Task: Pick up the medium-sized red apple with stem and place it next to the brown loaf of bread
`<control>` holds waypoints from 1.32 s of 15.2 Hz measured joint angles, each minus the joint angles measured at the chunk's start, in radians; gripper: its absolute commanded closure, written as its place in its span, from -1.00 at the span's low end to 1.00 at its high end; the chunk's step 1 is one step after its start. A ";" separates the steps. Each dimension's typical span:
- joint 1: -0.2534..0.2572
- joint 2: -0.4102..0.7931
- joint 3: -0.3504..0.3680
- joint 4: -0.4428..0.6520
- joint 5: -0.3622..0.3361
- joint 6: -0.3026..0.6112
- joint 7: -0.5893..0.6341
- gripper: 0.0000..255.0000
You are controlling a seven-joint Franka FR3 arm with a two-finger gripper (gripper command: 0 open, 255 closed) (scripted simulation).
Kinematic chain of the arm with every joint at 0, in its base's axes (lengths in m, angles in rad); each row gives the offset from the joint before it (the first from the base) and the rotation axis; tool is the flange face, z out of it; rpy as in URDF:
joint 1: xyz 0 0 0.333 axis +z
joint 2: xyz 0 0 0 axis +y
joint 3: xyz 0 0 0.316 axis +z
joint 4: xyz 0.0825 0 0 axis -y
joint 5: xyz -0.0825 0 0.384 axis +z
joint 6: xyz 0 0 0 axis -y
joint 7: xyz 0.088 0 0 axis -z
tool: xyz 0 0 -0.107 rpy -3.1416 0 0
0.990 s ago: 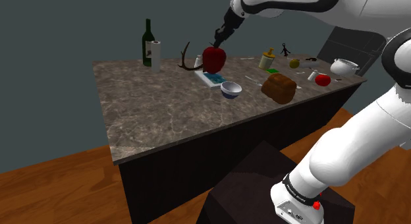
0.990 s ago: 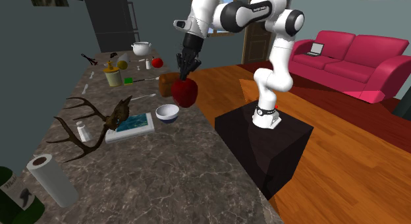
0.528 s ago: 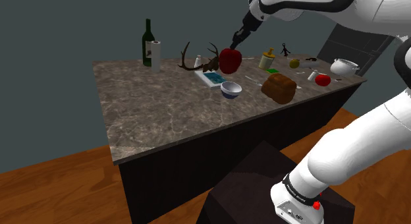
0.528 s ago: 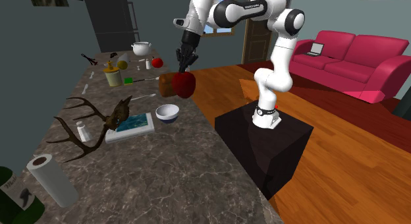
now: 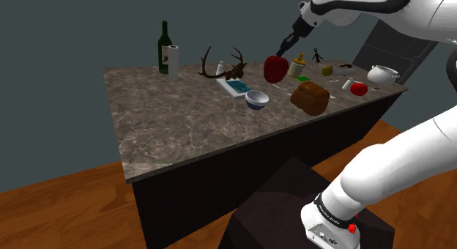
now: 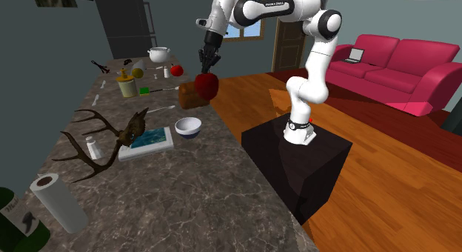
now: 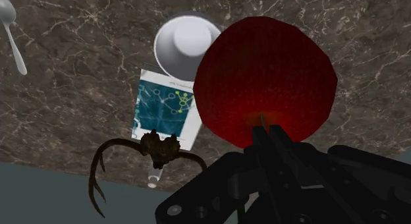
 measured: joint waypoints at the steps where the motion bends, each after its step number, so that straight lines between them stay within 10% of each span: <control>1: -0.007 -0.004 -0.018 -0.003 0.003 -0.004 -0.025 1.00; 20: -0.124 0.192 -0.386 0.229 0.174 -0.171 -0.537 1.00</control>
